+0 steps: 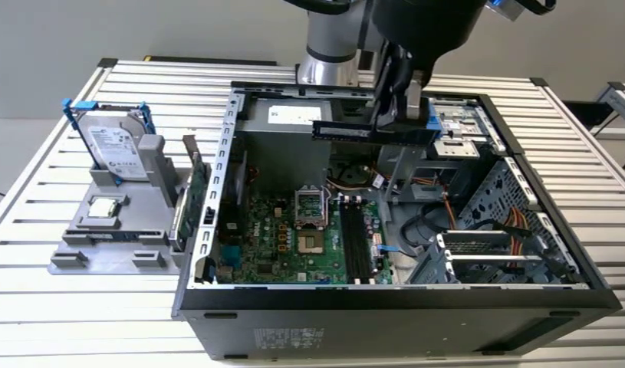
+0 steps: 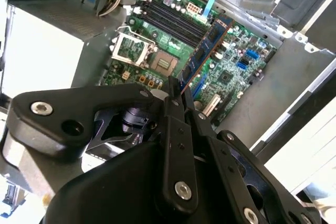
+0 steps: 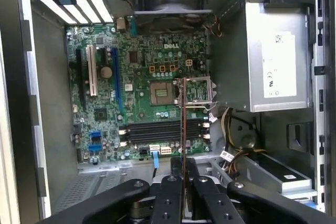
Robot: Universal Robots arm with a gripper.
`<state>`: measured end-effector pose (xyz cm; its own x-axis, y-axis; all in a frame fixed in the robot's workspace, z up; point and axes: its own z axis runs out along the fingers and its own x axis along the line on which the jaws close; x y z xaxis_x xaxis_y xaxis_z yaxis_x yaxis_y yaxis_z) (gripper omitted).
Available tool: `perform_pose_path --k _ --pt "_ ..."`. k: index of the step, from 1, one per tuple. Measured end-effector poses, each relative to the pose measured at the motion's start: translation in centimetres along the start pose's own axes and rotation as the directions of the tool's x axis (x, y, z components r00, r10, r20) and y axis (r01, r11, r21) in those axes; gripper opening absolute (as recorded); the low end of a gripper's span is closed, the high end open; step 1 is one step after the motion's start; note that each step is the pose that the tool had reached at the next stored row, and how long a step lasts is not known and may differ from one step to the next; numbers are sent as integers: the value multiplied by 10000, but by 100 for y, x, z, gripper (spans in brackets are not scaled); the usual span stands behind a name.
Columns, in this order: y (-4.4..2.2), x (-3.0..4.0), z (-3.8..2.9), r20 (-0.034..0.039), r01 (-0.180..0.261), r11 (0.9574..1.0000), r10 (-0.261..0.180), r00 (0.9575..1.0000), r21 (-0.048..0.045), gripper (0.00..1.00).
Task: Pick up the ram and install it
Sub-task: 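Pick up the ram and move it above insertion slot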
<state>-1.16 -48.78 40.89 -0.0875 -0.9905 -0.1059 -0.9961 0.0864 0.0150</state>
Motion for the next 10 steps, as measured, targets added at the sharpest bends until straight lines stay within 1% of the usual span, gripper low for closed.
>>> perform_pose_path --k 10 --pt "-66 -125 18 0 0 10000 0 10000 0 0"
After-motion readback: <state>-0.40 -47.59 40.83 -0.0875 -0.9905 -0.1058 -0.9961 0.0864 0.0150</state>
